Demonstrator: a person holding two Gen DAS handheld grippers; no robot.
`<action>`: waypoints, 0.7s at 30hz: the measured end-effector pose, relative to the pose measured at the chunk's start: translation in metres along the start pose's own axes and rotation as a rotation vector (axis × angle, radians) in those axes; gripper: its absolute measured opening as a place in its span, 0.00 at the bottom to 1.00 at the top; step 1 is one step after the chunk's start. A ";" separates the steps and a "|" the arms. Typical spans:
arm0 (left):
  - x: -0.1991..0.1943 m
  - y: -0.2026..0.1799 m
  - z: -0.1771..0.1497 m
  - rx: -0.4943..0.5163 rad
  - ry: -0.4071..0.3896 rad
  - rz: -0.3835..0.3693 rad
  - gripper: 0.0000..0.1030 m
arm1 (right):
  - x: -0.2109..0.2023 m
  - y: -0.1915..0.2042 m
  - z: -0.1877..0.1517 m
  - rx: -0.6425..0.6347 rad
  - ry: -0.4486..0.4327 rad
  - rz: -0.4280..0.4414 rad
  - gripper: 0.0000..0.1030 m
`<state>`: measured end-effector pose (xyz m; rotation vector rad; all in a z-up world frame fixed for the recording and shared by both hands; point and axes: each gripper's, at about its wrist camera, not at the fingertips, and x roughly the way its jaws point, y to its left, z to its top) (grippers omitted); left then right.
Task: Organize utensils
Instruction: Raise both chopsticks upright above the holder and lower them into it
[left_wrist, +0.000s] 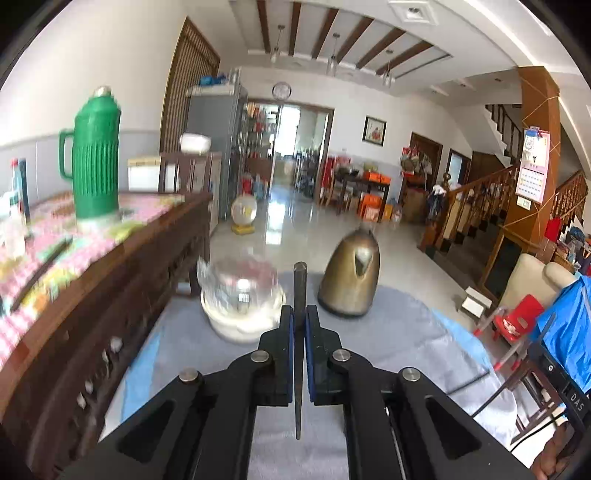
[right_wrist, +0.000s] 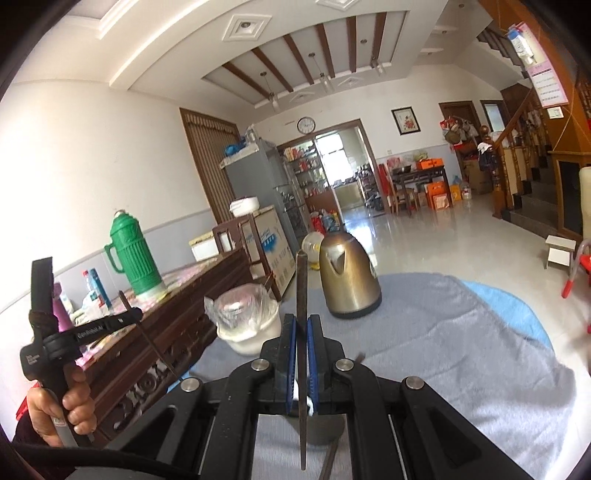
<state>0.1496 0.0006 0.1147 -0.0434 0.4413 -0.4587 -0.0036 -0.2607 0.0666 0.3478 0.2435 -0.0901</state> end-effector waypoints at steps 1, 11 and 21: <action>0.000 -0.001 0.007 0.004 -0.021 -0.003 0.06 | 0.001 0.000 0.005 0.003 -0.013 -0.004 0.06; -0.009 -0.030 0.052 0.005 -0.159 -0.111 0.06 | 0.019 0.015 0.034 -0.013 -0.128 -0.054 0.06; 0.014 -0.076 0.034 0.059 -0.084 -0.189 0.06 | 0.049 0.025 0.012 -0.078 -0.106 -0.093 0.06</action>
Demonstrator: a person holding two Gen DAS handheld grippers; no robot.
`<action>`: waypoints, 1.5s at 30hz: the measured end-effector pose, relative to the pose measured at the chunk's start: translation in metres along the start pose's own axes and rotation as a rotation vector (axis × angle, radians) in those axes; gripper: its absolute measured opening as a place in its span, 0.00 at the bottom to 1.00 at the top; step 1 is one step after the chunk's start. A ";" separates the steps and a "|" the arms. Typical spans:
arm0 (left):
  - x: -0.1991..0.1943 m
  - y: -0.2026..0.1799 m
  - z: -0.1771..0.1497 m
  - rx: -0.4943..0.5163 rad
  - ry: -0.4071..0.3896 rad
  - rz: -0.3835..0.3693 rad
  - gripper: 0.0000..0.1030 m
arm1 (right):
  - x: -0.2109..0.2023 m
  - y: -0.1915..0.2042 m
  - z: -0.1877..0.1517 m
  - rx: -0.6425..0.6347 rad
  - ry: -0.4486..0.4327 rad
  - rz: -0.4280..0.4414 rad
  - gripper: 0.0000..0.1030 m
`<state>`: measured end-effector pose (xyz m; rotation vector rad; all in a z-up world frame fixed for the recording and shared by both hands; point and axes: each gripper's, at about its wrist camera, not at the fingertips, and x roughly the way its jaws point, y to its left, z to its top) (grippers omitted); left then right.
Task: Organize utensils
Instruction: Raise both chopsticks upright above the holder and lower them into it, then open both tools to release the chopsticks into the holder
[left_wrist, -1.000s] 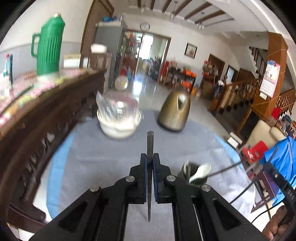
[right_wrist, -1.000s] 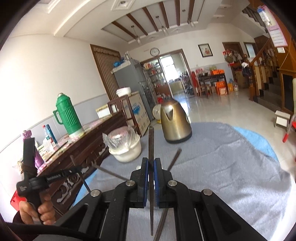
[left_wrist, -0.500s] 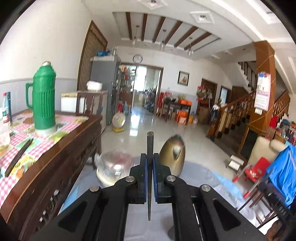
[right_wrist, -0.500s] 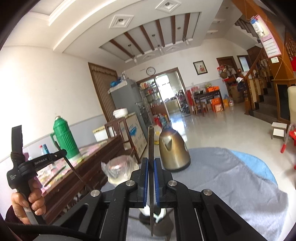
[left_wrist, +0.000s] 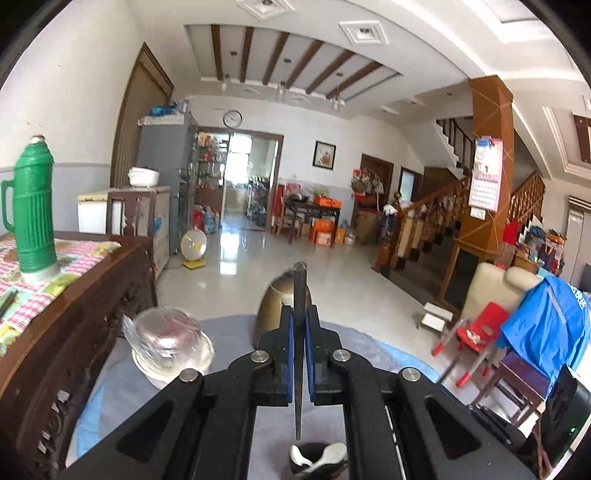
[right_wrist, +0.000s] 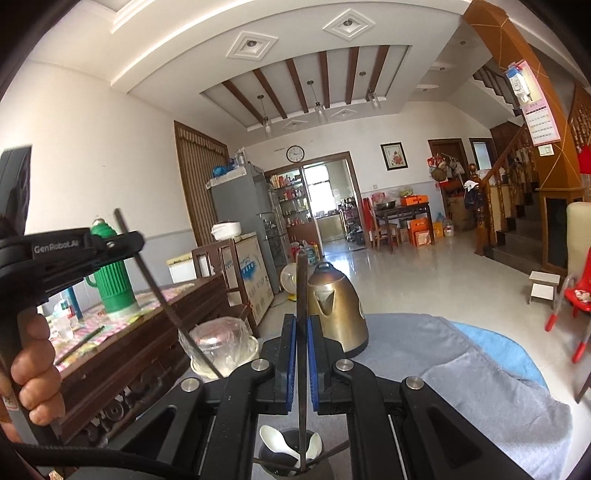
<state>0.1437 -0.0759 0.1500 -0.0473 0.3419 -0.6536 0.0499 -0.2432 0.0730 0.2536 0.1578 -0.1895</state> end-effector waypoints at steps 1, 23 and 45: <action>0.003 -0.001 -0.003 -0.002 0.013 -0.005 0.06 | 0.000 -0.002 -0.003 0.000 0.006 -0.001 0.06; 0.040 -0.019 -0.048 0.051 0.231 0.066 0.06 | 0.009 -0.007 -0.026 0.022 0.102 0.011 0.06; -0.082 -0.011 -0.055 0.070 0.048 0.227 0.73 | -0.052 -0.061 -0.020 0.220 0.112 0.016 0.23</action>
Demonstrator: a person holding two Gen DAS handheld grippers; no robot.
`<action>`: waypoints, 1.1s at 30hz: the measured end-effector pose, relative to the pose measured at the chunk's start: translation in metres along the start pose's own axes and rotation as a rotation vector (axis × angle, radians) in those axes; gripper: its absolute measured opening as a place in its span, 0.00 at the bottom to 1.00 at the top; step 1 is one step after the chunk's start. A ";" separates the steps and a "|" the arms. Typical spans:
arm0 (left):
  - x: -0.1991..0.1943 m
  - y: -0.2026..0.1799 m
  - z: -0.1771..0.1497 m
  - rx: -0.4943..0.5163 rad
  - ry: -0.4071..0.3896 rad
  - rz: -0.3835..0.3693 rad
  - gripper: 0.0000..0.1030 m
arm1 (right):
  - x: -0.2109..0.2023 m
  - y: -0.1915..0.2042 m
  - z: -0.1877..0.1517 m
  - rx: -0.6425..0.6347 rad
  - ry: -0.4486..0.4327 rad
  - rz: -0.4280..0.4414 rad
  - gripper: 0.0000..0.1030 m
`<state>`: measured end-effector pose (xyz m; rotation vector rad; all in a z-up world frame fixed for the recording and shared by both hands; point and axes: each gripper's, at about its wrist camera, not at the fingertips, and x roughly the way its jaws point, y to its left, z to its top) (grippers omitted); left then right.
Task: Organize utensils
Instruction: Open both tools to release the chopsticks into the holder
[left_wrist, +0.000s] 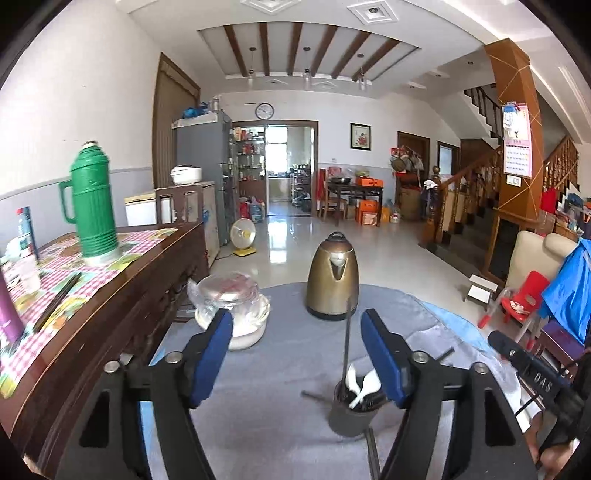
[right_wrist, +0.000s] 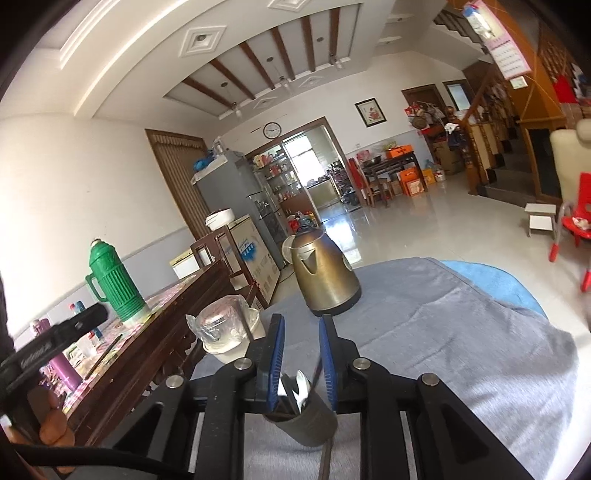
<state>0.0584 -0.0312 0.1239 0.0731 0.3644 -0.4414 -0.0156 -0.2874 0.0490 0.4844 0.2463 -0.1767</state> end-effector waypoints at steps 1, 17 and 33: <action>-0.006 0.001 -0.007 -0.004 0.003 0.010 0.73 | -0.005 -0.003 -0.002 0.004 0.001 -0.005 0.24; -0.020 -0.007 -0.106 -0.058 0.329 0.073 0.75 | -0.039 -0.030 -0.036 0.098 0.118 -0.056 0.29; -0.093 -0.023 -0.132 0.094 0.292 0.181 0.80 | -0.089 -0.007 -0.061 0.011 0.156 -0.046 0.29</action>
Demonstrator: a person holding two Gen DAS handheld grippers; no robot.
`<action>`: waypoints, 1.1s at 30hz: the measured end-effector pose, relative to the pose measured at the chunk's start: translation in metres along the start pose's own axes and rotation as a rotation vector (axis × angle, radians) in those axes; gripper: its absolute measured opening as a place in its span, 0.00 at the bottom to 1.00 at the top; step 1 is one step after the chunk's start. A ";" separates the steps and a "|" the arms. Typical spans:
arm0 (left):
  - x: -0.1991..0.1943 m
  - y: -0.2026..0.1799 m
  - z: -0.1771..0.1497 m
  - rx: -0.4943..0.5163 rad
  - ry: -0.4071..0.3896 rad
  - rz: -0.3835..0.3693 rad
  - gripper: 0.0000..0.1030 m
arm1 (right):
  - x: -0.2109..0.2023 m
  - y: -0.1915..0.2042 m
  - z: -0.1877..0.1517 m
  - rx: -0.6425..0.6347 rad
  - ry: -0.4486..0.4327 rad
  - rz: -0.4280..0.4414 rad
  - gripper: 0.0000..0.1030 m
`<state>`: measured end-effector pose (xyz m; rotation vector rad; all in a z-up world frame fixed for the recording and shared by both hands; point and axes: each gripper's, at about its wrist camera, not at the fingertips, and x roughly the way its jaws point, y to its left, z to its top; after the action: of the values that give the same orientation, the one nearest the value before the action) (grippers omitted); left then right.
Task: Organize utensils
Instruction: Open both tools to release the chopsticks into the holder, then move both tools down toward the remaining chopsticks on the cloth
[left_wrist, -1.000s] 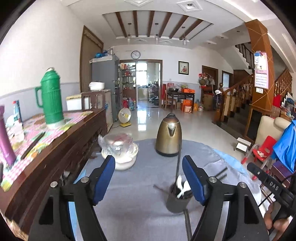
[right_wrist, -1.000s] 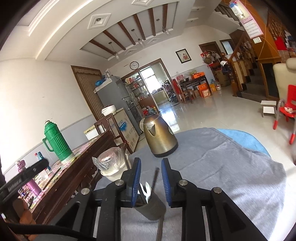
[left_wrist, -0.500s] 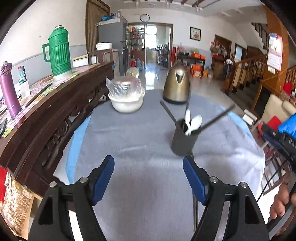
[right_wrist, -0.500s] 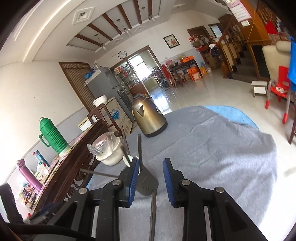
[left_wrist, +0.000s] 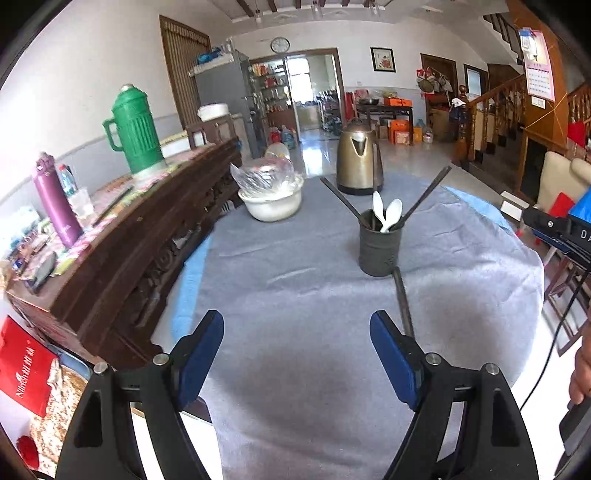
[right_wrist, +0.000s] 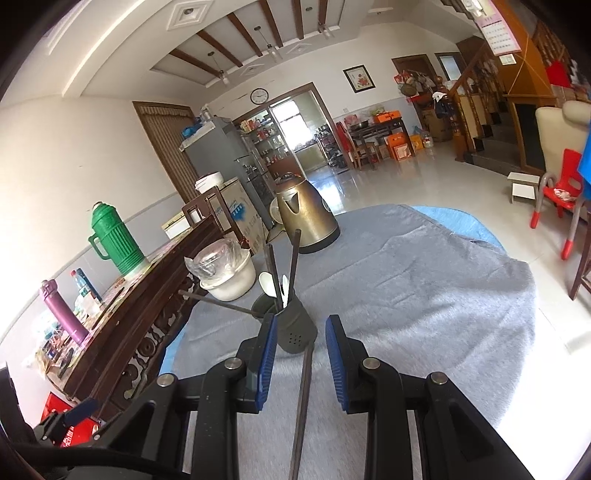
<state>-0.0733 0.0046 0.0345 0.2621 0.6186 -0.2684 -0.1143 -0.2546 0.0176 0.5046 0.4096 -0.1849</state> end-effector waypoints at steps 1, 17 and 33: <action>-0.004 0.000 -0.001 0.005 -0.012 0.010 0.80 | -0.003 0.001 0.000 0.000 -0.002 0.001 0.29; -0.019 0.014 -0.003 -0.004 -0.063 0.049 0.83 | -0.025 0.029 0.001 -0.073 -0.020 0.038 0.29; 0.027 0.019 -0.005 -0.030 0.017 0.027 0.83 | 0.007 0.031 -0.011 -0.092 0.062 -0.003 0.29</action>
<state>-0.0484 0.0193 0.0174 0.2441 0.6352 -0.2314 -0.1034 -0.2224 0.0190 0.4203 0.4769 -0.1530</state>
